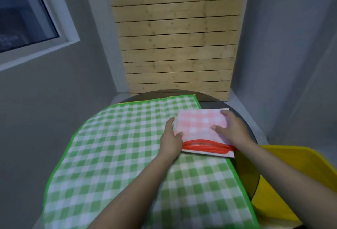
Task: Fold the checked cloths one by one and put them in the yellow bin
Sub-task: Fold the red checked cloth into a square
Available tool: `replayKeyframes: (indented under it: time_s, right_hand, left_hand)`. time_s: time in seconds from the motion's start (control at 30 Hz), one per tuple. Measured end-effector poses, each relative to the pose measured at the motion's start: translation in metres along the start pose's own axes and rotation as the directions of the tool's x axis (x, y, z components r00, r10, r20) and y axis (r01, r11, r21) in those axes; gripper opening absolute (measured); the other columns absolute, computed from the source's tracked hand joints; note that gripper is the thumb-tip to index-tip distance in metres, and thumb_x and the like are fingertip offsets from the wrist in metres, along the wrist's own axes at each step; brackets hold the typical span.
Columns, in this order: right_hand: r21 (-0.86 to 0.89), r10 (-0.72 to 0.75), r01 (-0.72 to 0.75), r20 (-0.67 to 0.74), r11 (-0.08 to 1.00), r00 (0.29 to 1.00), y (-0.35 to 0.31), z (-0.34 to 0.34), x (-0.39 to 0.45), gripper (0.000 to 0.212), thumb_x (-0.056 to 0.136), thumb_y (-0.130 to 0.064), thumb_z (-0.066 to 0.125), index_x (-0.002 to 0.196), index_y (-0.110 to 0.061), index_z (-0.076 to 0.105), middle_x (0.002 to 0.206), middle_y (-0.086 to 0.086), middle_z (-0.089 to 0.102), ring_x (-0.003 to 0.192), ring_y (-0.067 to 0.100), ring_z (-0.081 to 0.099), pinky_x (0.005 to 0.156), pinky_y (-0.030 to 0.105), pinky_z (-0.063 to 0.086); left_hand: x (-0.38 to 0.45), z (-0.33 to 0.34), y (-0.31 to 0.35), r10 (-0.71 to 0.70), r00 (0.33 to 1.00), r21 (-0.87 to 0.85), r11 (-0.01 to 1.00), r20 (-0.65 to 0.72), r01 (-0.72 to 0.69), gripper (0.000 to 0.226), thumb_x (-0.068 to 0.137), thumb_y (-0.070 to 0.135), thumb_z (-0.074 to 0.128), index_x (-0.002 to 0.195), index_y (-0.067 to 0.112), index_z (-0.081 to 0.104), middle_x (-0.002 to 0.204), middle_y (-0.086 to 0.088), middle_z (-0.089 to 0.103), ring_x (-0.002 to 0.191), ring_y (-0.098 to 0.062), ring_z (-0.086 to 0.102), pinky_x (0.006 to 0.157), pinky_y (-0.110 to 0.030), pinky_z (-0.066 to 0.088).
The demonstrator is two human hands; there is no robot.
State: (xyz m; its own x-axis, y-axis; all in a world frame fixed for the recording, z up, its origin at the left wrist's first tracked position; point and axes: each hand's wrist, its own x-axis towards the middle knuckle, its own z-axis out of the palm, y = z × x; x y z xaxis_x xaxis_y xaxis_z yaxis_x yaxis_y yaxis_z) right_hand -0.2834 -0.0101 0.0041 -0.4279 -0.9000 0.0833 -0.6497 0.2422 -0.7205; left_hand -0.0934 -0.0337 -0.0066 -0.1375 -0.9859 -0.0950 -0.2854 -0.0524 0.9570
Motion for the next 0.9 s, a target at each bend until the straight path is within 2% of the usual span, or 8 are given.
replayKeyframes:
  time_s: [0.17, 0.23, 0.43, 0.57, 0.63, 0.7, 0.8, 0.9]
  right_hand:
    - [-0.102, 0.040, -0.037, 0.032, 0.994, 0.999, 0.028, -0.031, 0.045, 0.071, 0.070, -0.052, 0.073, 0.130, -0.021, 0.051, 0.133, 0.010, 0.051, 0.113, 0.029, 0.054, 0.088, 0.035, 0.044]
    - [-0.169, 0.048, -0.043, 0.028, 0.985, 0.998, 0.036, -0.041, 0.060, 0.075, 0.068, -0.057, 0.072, 0.131, -0.022, 0.051, 0.134, 0.010, 0.049, 0.114, 0.029, 0.053, 0.088, 0.035, 0.044]
    - [-0.398, 0.064, -0.020, 0.098, 0.917, 0.993, 0.067, -0.050, 0.081, 0.074, 0.074, -0.065, 0.060, 0.136, -0.028, 0.045, 0.143, 0.014, 0.037, 0.127, 0.033, 0.041, 0.101, 0.039, 0.037]
    - [-0.525, 0.138, -0.050, 0.130, 0.850, 0.982, 0.084, -0.043, 0.076, 0.067, 0.083, -0.071, 0.038, 0.142, -0.040, 0.030, 0.155, 0.012, 0.018, 0.138, 0.039, 0.023, 0.110, 0.046, 0.024]
    - [-0.579, 0.150, -0.053, 0.121, 0.814, 0.981, 0.088, -0.039, 0.073, 0.066, 0.084, -0.072, 0.029, 0.144, -0.044, 0.022, 0.158, 0.011, 0.006, 0.142, 0.039, 0.011, 0.113, 0.050, 0.015]
    - [-0.615, 0.145, -0.044, 0.114, 0.787, 0.983, 0.089, -0.035, 0.070, 0.065, 0.086, -0.071, 0.021, 0.145, -0.044, 0.016, 0.159, 0.010, -0.001, 0.143, 0.038, 0.003, 0.114, 0.052, 0.007]
    - [-0.631, 0.118, -0.034, 0.092, 0.775, 0.989, 0.090, -0.031, 0.065, 0.062, 0.089, -0.067, 0.016, 0.146, -0.042, 0.013, 0.159, 0.009, -0.005, 0.144, 0.036, -0.006, 0.114, 0.053, -0.002]
    - [-0.604, 0.010, 0.020, 0.046, 0.797, 0.999, 0.085, -0.031, 0.061, 0.055, 0.093, -0.060, 0.018, 0.144, -0.041, 0.022, 0.159, 0.007, 0.000, 0.145, 0.034, -0.008, 0.113, 0.053, -0.007]
  left_hand:
    - [0.027, 0.065, 0.021, -0.017, 0.998, -0.045, 0.999, -0.066, 0.014, 0.047, 0.099, 0.004, 0.034, 0.142, 0.023, 0.038, 0.139, -0.007, 0.048, 0.119, -0.021, 0.054, 0.074, -0.022, 0.046]
    - [0.038, 0.088, 0.025, -0.029, 0.997, -0.032, 0.999, -0.073, 0.026, 0.046, 0.100, 0.005, 0.032, 0.143, 0.019, 0.037, 0.142, -0.008, 0.046, 0.124, -0.022, 0.051, 0.081, -0.024, 0.046]
    - [0.067, 0.140, 0.030, 0.062, 0.998, 0.276, 0.959, 0.013, -0.063, 0.048, 0.100, 0.013, 0.034, 0.148, 0.013, 0.026, 0.145, -0.014, 0.034, 0.129, -0.029, 0.043, 0.098, -0.030, 0.041]
    - [0.073, 0.154, 0.025, 0.115, 0.978, 0.689, 0.695, 0.175, -0.205, 0.062, 0.098, 0.046, 0.030, 0.149, 0.014, 0.017, 0.158, -0.013, 0.000, 0.145, -0.031, 0.002, 0.116, -0.043, 0.008]
    - [0.075, 0.157, 0.020, 0.124, 0.961, 0.796, 0.540, 0.246, -0.273, 0.067, 0.097, 0.050, 0.023, 0.150, 0.012, 0.011, 0.159, -0.010, -0.013, 0.146, -0.027, -0.014, 0.116, -0.048, -0.006]
    - [0.077, 0.159, 0.017, 0.109, 0.950, 0.828, 0.468, 0.291, -0.307, 0.068, 0.098, 0.050, 0.016, 0.151, 0.010, 0.003, 0.159, -0.008, -0.012, 0.146, -0.024, -0.017, 0.115, -0.049, -0.011]
    - [0.079, 0.155, 0.017, 0.091, 0.944, 0.814, 0.484, 0.318, -0.321, 0.067, 0.098, 0.051, 0.015, 0.152, 0.013, 0.003, 0.160, -0.006, -0.009, 0.146, -0.023, -0.015, 0.116, -0.048, -0.011]
    - [0.075, 0.147, 0.017, 0.151, 0.937, 0.735, 0.586, 0.315, -0.341, 0.061, 0.098, 0.049, 0.020, 0.151, 0.019, 0.014, 0.160, -0.007, -0.004, 0.147, -0.021, -0.010, 0.116, -0.046, -0.008]
